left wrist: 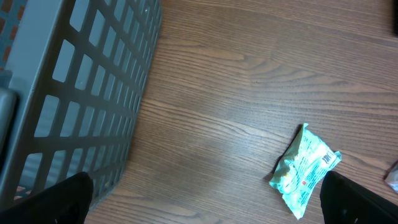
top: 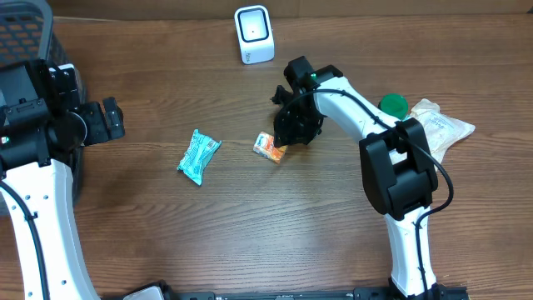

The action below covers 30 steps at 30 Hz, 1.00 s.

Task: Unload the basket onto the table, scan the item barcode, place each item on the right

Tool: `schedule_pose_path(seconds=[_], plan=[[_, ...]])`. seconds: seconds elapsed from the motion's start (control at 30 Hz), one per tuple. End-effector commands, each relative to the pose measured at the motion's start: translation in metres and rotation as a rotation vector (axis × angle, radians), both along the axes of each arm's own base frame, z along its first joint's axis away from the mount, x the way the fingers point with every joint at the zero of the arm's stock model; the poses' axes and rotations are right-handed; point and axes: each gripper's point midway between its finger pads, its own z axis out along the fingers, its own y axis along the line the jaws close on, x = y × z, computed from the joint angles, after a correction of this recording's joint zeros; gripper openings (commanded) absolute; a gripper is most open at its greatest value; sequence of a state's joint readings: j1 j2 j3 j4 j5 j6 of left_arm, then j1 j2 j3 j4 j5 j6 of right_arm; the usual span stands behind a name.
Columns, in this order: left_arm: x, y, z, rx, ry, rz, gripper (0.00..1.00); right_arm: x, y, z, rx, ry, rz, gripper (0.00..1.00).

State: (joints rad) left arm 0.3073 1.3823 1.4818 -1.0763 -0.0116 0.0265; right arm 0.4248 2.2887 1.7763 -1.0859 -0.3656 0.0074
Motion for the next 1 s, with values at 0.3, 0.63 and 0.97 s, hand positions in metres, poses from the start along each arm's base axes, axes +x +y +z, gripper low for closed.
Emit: schedule_pose_path(seconds=[0.3, 0.63, 0.97], plan=[[0.003, -0.003, 0.001, 0.001, -0.005, -0.020, 1.00, -0.014, -0.009, -0.008, -0.056, 0.098, -0.097, 0.31], [0.003, -0.003, 0.001, 0.001, -0.005, -0.021, 0.99, -0.016, -0.005, 0.001, -0.030, 0.114, -0.114, 0.04], [0.003, -0.003, 0.001, 0.001, -0.005, -0.020, 1.00, -0.020, 0.042, 0.123, 0.573, 0.218, -0.092, 0.04]])
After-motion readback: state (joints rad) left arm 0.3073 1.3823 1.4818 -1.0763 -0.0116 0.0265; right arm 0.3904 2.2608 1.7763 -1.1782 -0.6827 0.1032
